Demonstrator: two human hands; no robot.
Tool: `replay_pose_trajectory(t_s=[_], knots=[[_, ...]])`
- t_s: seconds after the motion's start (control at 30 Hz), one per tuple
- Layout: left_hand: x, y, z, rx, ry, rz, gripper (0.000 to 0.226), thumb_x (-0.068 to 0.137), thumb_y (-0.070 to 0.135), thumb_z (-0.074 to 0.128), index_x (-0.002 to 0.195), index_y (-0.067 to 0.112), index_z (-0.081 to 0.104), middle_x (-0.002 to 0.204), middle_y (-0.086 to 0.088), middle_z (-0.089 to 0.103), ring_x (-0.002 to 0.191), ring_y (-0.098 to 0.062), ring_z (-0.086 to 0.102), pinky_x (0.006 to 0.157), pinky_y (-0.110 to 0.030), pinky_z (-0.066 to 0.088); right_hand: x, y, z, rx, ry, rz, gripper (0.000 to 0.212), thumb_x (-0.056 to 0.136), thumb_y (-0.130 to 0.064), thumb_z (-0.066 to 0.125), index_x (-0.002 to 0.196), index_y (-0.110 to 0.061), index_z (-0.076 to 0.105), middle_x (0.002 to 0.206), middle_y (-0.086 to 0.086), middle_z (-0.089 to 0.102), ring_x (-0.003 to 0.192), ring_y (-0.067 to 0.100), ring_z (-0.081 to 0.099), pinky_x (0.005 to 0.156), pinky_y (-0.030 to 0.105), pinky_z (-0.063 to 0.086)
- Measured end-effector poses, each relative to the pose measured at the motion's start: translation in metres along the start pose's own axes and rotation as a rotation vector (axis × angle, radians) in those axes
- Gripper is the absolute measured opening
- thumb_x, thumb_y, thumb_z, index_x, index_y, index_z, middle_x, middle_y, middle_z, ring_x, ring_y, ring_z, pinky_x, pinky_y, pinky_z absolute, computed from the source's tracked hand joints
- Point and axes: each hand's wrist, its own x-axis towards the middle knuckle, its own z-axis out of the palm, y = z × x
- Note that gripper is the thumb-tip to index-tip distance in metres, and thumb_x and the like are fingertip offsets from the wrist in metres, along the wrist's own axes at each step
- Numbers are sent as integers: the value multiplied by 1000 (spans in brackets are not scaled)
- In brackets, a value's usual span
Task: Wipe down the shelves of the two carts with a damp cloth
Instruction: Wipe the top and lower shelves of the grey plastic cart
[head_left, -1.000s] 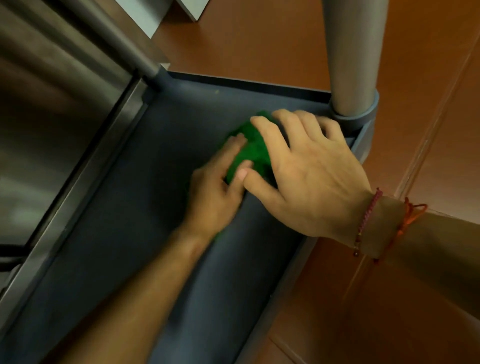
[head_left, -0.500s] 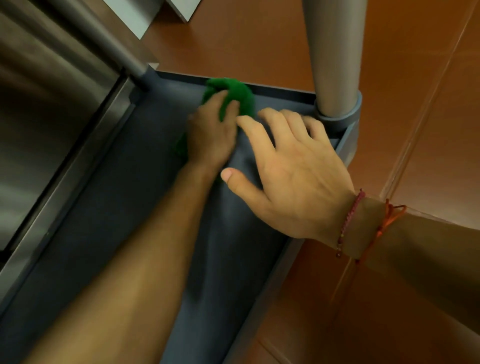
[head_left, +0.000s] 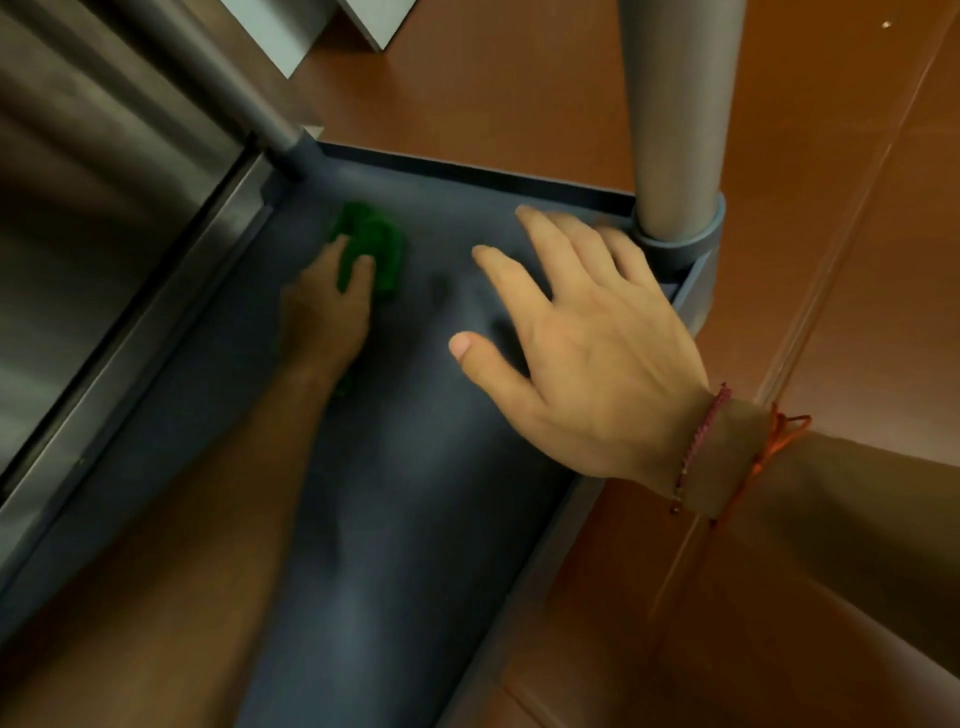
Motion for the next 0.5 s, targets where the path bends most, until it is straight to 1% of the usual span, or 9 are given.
replay_pose_trajectory(t_s=[0.03,0.07,0.17,0.23,0.27,0.3,0.37,0.43,0.5], knots=[[4,-15,1,17,17,-62,48,103,33,47,147,15,46,147,-14,50,132,-35,47,108,-35,35,0,1,1,2,6,-1,69,99,-59,27,146,-12,45,152,24,38,138,39,37,114,52,26],[3,-20,-1,25,18,-85,48,103,32,47,147,15,46,147,-14,50,133,-34,47,109,-36,35,1,1,1,4,13,-2,69,99,-59,27,146,-12,45,152,24,39,138,39,37,115,52,26],[-10,-9,4,-28,34,-37,51,99,40,47,145,19,49,143,-11,54,130,-32,51,109,-39,40,0,1,1,11,26,-2,71,99,-60,26,149,-12,40,153,23,37,139,38,36,116,52,25],[-32,6,3,-101,-16,1,56,94,46,44,145,23,49,145,-5,53,132,-25,51,109,-41,42,1,1,0,15,25,2,74,99,-61,25,152,-11,36,154,22,35,140,38,35,116,51,25],[-50,15,2,-150,-70,50,56,94,44,44,145,23,49,147,-2,52,134,-20,50,110,-41,42,0,1,-1,20,27,0,75,98,-62,26,152,-11,34,155,22,35,140,38,35,116,51,25],[-72,23,2,-210,-121,144,53,96,38,46,145,19,50,148,-2,51,136,-16,48,111,-41,41,0,0,-2,24,30,-2,75,98,-62,26,153,-10,33,155,22,35,140,38,35,116,51,25],[-116,40,1,-285,-176,381,45,98,22,50,140,7,54,147,-5,51,139,-14,44,114,-40,38,0,1,-3,27,39,-6,76,98,-62,25,153,-10,32,155,21,35,140,37,35,116,50,25],[-144,49,-2,-308,-185,537,37,96,12,55,130,-1,61,141,-9,56,136,-17,49,112,-38,41,0,1,-3,45,48,-14,77,98,-63,23,153,-10,33,155,20,36,140,36,36,115,49,26],[-153,51,-5,-338,-220,610,24,95,5,60,116,-3,67,131,-12,64,128,-22,57,104,-43,46,-1,1,-3,65,61,-15,77,98,-64,23,152,-9,35,154,19,38,140,35,37,115,49,27]])
